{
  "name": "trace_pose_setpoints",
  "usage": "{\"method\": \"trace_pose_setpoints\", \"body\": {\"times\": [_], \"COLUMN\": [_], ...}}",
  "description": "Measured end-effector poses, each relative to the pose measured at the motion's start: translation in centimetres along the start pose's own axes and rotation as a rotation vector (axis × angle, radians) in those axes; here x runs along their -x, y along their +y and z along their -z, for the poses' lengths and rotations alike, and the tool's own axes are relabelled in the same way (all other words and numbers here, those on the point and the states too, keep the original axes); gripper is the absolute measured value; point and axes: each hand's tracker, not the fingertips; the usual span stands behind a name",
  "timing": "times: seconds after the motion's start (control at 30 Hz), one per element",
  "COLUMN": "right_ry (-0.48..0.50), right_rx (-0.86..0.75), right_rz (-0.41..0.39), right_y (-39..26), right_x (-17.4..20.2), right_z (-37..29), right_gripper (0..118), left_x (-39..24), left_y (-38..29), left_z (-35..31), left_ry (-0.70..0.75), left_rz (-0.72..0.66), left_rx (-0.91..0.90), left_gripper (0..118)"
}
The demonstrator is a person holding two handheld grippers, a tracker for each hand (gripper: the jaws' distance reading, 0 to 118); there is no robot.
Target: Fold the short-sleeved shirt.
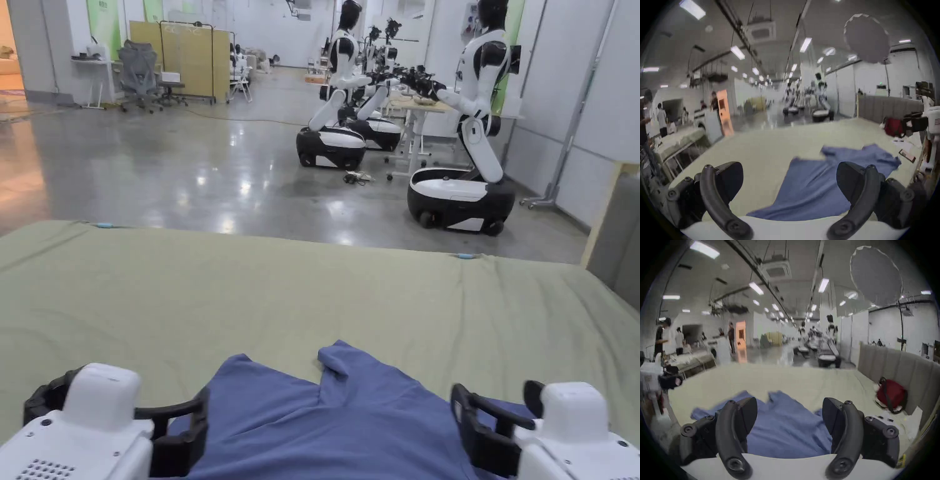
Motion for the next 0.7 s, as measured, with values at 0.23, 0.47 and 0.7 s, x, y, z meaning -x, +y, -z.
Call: {"method": "trace_pose_setpoints", "body": {"times": [0.23,0.47,0.7], "right_ry": [-0.064,0.035,0.081], "right_rx": [-0.008,0.043,0.157], "right_rz": [0.047,0.024,0.017], "right_y": [-1.4,-2.6,-6.5], "right_x": [4.3,5.7,7.1], "right_z": [1.6,2.0,3.5], "right_gripper": [6,6,6], "left_x": [-0.8,9.1,15.3], "left_y": [-1.0,-5.6,-12.3], "left_z": [1.1,0.1,0.9], "left_ry": [-0.01,0.102,0.105], "left_rz": [0.093,-0.053,-0.168], "left_rx": [0.069,0.264,0.577], "left_gripper": [0,0,98]}}
